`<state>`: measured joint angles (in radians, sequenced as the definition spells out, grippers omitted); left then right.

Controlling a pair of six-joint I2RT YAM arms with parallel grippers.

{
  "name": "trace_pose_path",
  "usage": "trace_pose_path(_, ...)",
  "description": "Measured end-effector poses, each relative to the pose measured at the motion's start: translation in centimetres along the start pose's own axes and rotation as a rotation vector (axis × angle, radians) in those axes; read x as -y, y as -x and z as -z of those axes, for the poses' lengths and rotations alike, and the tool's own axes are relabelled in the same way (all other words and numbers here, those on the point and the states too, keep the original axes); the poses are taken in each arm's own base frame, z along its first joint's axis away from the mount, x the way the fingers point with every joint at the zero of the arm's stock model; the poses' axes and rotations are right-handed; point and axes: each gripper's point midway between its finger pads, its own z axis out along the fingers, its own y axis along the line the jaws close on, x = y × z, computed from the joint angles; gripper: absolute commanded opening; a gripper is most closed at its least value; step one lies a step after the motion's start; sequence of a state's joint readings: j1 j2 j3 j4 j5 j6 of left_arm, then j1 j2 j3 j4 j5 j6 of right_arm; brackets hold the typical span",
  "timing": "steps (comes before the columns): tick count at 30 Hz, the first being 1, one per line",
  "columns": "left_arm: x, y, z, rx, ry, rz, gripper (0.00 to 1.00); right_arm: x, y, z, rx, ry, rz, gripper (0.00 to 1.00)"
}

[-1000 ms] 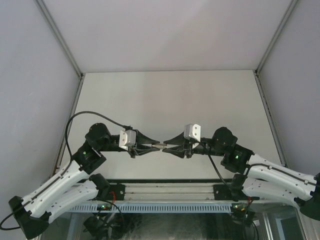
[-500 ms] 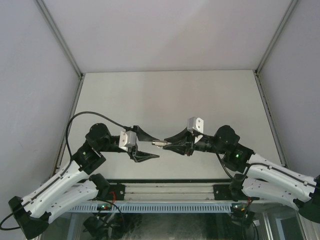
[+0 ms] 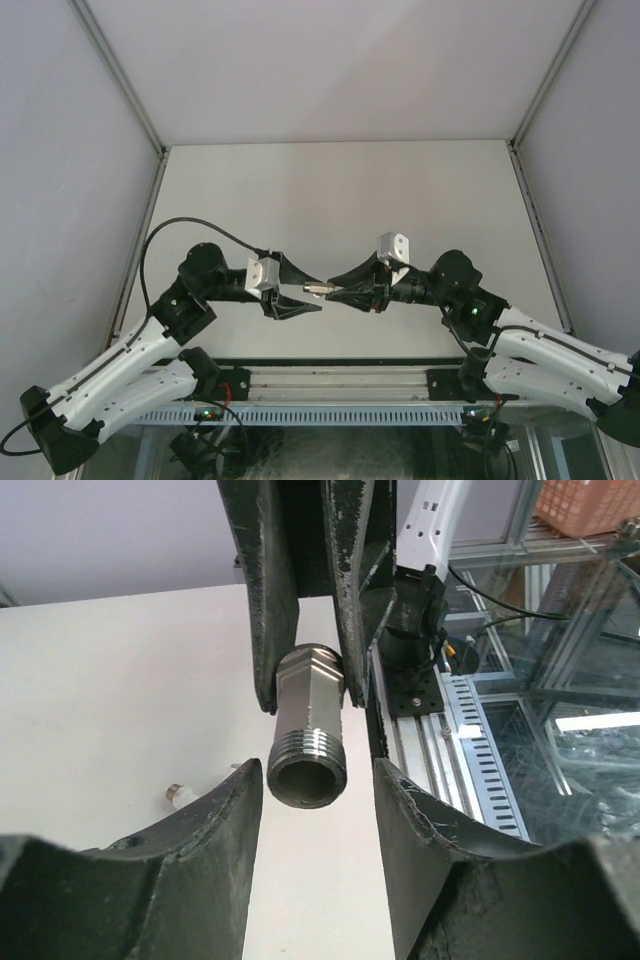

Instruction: Install the water faucets

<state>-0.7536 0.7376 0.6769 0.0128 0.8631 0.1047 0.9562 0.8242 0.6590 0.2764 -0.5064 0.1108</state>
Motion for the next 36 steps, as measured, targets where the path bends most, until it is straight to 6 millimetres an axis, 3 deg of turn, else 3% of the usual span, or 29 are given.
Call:
trace_pose_path(7,0.0,1.1,0.4,0.031,0.024,-0.040,0.45,0.1,-0.6,-0.2,-0.018,-0.003,-0.032,0.00)
trace_pose_path(8,0.1,1.6,0.4,0.046,0.019,-0.056,0.37,0.2,-1.0,-0.3,-0.029,-0.005,-0.051,0.00)
trace_pose_path(11,0.0,1.6,0.4,0.046,0.021,-0.055,0.29,0.1,-1.1,-0.3,-0.034,0.000,-0.064,0.00)
trace_pose_path(14,-0.1,1.6,0.3,0.047,0.021,-0.052,0.26,0.0,-1.2,-0.3,-0.037,0.004,-0.080,0.00)
trace_pose_path(18,-0.2,1.5,0.2,0.047,0.022,-0.048,0.27,0.0,-1.2,-0.3,-0.038,0.003,-0.092,0.00)
trace_pose_path(21,-0.2,1.5,0.2,0.047,0.022,-0.045,0.35,0.0,-1.2,-0.3,-0.038,0.000,-0.101,0.00)
trace_pose_path(26,-0.4,1.3,-0.1,0.042,0.016,-0.034,0.38,0.2,-1.5,-0.6,-0.043,-0.008,-0.117,0.00)
trace_pose_path(29,-0.5,1.0,-0.2,0.035,0.016,-0.024,0.31,0.1,-1.6,-0.6,-0.048,-0.007,-0.119,0.00)
trace_pose_path(33,-0.4,1.0,-0.2,0.035,0.011,-0.019,0.07,0.2,-1.6,-0.6,-0.047,-0.011,-0.117,0.00)
trace_pose_path(36,-0.5,1.1,-0.1,0.039,0.016,-0.021,0.01,0.2,-1.5,-0.7,-0.040,-0.013,-0.114,0.00)
